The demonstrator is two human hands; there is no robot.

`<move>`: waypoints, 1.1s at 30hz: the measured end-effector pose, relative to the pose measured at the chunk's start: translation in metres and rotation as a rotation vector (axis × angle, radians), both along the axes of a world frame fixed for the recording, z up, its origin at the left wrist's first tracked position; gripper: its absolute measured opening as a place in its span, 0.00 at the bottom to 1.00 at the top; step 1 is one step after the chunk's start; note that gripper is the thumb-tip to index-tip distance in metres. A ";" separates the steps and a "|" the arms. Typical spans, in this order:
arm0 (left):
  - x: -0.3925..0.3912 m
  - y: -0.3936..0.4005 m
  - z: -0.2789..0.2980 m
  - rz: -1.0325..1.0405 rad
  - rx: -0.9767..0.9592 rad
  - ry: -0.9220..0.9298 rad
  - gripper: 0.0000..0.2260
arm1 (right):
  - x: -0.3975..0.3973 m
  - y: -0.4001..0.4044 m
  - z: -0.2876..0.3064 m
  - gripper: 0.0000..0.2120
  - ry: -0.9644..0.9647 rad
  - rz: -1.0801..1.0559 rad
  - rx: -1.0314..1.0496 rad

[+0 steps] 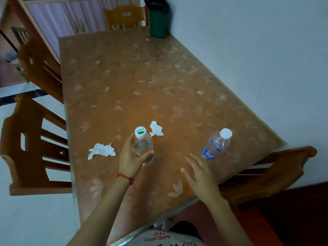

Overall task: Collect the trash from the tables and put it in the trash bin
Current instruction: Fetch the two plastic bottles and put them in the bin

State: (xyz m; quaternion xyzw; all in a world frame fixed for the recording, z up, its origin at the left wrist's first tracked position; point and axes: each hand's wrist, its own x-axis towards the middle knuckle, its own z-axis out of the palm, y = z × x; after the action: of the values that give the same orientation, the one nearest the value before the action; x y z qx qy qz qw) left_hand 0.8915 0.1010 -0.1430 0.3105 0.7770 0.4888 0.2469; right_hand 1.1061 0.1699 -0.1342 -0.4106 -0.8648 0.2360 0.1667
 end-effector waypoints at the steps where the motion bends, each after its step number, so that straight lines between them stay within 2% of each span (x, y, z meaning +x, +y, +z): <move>1: 0.000 0.002 -0.002 0.001 0.005 -0.011 0.37 | 0.001 0.000 0.001 0.21 0.010 0.000 -0.003; 5: -0.003 0.010 -0.008 0.042 0.011 -0.015 0.27 | 0.007 -0.001 0.003 0.20 0.059 -0.006 -0.053; 9: -0.001 0.013 -0.001 0.039 0.046 0.001 0.22 | 0.017 0.001 -0.001 0.18 0.110 -0.087 -0.130; 12: 0.001 0.014 0.005 0.000 0.075 -0.020 0.24 | 0.029 0.004 -0.005 0.22 0.139 -0.185 -0.167; 15: 0.003 0.017 0.008 -0.070 0.082 -0.088 0.30 | 0.038 0.009 0.000 0.16 0.240 -0.325 -0.132; 17: 0.006 0.021 0.009 -0.105 0.068 -0.139 0.24 | 0.044 0.014 0.002 0.15 0.274 -0.430 -0.116; 19: 0.011 0.023 0.011 -0.140 0.070 -0.171 0.18 | 0.050 0.021 0.000 0.17 0.289 -0.527 -0.151; 22: 0.018 0.026 0.009 -0.174 0.063 -0.194 0.17 | 0.054 0.034 -0.002 0.26 0.310 -0.627 -0.227; 26: 0.024 0.028 0.009 -0.210 0.059 -0.200 0.16 | 0.045 0.055 0.006 0.35 0.405 -0.575 -0.273; 33: 0.023 0.024 0.009 -0.154 0.039 -0.204 0.18 | 0.030 0.070 0.007 0.34 0.474 -0.478 -0.282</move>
State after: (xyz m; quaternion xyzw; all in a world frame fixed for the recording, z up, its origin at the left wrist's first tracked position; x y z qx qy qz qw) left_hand 0.9141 0.1250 -0.1342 0.3228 0.7120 0.5124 0.3553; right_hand 1.1364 0.2402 -0.1269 -0.5541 -0.6405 0.3961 0.3547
